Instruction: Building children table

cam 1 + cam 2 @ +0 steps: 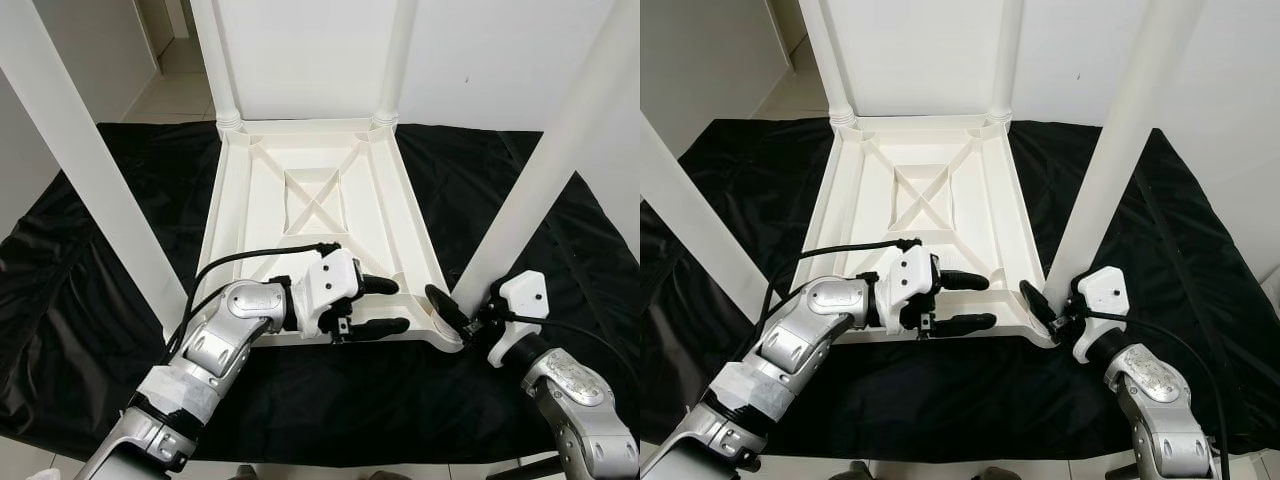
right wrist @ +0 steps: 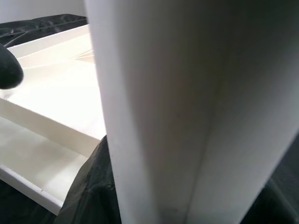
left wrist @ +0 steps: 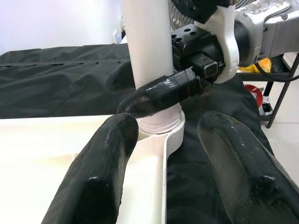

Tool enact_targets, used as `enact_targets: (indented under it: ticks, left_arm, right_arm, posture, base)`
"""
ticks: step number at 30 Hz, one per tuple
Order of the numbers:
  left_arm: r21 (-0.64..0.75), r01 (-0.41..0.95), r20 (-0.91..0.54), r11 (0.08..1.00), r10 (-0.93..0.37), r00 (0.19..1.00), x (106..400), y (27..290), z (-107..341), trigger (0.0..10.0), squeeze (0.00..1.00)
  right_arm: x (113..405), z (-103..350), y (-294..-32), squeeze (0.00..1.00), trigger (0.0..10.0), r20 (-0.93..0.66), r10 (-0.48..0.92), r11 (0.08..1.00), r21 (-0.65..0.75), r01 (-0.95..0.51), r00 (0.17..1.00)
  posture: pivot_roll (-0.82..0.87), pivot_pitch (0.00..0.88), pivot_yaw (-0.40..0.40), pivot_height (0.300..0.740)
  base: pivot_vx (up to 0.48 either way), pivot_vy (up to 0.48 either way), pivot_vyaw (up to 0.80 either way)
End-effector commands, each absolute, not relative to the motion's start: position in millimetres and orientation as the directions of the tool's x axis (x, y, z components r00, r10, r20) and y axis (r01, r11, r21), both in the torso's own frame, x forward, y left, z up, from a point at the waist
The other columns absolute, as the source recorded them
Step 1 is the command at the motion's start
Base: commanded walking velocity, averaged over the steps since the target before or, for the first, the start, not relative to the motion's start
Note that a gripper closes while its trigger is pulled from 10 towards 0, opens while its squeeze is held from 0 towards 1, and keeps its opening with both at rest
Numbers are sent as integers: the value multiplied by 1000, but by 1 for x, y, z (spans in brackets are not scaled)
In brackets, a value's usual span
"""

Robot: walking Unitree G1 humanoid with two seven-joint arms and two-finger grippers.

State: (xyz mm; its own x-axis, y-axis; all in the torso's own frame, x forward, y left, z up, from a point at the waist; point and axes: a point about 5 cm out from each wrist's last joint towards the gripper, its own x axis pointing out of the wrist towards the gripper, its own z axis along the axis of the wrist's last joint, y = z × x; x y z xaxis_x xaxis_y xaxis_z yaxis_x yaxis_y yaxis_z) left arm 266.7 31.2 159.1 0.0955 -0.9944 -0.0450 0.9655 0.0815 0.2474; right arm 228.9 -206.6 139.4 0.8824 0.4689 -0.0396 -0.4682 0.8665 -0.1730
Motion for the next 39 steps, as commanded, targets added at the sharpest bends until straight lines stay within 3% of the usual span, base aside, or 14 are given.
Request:
enact_targets:
  ticks: [1, 4, 5, 9, 10, 24, 25, 31, 39]
  left_arm:
    - [246, 969, -65, 23, -997, 40, 264, 28, 160, 10000, 0]
    - [246, 969, -63, 22, -997, 38, 264, 27, 160, 10000, 0]
    - [245, 969, -60, 17, -998, 32, 264, 25, 160, 10000, 0]
    - [244, 970, -59, 13, -998, 28, 263, 24, 161, 10000, 0]
    - [244, 970, -57, 12, -998, 26, 263, 23, 161, 10000, 0]
    - [231, 973, -51, 18, -998, 31, 261, 21, 159, 10000, 0]
    - [231, 973, -50, 20, -998, 32, 262, 20, 159, 10000, 0]
    - [232, 972, -48, 22, -998, 34, 262, 20, 160, 10000, 0]
    - [227, 974, -39, 25, -999, 35, 261, 21, 161, 10000, 0]
  right_arm:
    - [227, 137, -207, 0, 0, -47, 474, 865, -159, -475, 879]
    - [226, 136, -206, 0, 0, -47, 477, 865, -152, -478, 878]
    - [225, 138, -206, 0, 8588, -38, 464, 872, -152, -464, 885]
    - [224, 139, -205, 0, 8588, -30, 454, 878, -154, -453, 891]
    - [224, 141, -204, 0, 10000, -18, 426, 894, -145, -424, 905]
    - [223, 146, -186, 0, 10000, 28, 43, 996, -81, -41, 999]
    - [223, 142, -176, 0, 10000, 13, -84, 996, -36, 85, 996]
    - [224, 138, -156, 0, 10000, -21, -215, 976, 6, 216, 976]
    - [227, 140, -139, 0, 10000, -38, -231, 971, 55, 233, 972]
  posture:
    - [-69, 0, 46, 740]
    - [-69, 0, 46, 740]
    - [-74, 0, 45, 740]
    - [-74, 0, 42, 740]
    - [-76, 0, 41, 740]
    - [-88, 0, 31, 740]
    - [-87, 2, 29, 740]
    - [-80, 6, 27, 740]
    - [-77, 8, 30, 740]
  base:
    - [0, 0, 0]
    - [0, 0, 0]
    - [0, 0, 0]
    - [0, 0, 0]
    - [0, 0, 0]
    - [0, 0, 0]
    - [0, 0, 0]
    - [0, 0, 0]
    - [0, 0, 0]
